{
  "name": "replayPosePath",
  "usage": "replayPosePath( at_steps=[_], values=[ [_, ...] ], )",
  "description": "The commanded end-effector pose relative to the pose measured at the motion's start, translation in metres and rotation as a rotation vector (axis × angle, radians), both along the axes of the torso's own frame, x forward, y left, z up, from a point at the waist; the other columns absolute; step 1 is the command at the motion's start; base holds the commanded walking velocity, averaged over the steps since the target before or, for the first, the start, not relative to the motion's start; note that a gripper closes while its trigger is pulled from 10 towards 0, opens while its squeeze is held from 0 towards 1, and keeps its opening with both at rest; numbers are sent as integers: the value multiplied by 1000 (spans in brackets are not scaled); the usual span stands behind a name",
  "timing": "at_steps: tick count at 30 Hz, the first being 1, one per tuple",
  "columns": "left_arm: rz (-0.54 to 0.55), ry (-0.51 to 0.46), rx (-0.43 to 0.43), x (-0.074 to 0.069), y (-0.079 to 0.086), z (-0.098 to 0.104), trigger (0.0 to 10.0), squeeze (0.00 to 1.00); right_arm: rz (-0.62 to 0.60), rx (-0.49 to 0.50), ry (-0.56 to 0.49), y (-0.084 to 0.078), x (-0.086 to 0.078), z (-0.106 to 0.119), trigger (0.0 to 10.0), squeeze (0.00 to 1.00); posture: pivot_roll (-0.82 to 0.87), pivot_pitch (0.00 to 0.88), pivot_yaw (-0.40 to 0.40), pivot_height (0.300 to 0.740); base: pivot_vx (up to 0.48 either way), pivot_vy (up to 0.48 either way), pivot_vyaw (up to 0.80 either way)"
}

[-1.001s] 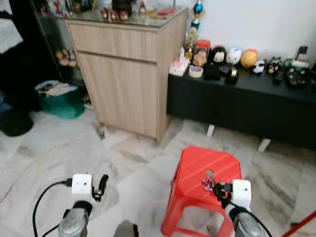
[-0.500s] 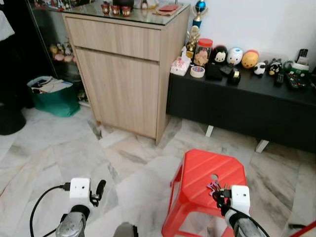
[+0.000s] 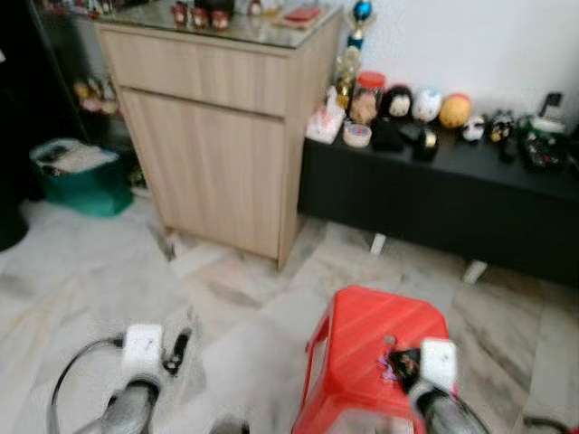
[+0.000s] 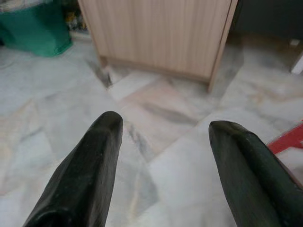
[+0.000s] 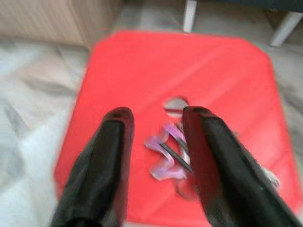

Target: Hang keys on a hook

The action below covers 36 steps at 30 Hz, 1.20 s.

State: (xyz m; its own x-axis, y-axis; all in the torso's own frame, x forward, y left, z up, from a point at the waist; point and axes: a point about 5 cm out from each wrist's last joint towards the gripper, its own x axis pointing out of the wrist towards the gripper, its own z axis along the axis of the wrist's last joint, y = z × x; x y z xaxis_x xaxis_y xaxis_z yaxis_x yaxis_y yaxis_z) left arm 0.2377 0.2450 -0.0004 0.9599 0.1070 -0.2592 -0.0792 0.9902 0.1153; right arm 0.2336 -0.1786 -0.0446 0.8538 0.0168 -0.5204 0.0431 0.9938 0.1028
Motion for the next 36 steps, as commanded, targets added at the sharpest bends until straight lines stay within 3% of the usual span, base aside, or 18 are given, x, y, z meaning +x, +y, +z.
replayPosePath(
  at_steps=[1,11,18,26,36],
  values=[
    [-17,-18,-19,3,-9,1,10000,0,-39,-27,29,-16,-7,-3,10000,0,116,0,-54,650,289,0,0],
    [-7,-12,-7,1,-6,0,10000,0,-37,-32,49,-15,-9,-6,10000,0,119,0,-52,650,179,0,0],
    [5,16,-6,-6,-3,-5,10000,0,23,-104,144,-18,-16,-13,10000,0,116,0,-46,650,0,0,0],
    [13,34,1,-10,1,-8,10000,0,0,-138,167,-27,-7,-8,10000,0,122,0,-41,635,0,0,0],
    [5,37,3,-10,2,-7,10000,0,42,-157,158,-20,-3,-7,10000,0,126,0,-32,620,0,0,0]
  ],
)
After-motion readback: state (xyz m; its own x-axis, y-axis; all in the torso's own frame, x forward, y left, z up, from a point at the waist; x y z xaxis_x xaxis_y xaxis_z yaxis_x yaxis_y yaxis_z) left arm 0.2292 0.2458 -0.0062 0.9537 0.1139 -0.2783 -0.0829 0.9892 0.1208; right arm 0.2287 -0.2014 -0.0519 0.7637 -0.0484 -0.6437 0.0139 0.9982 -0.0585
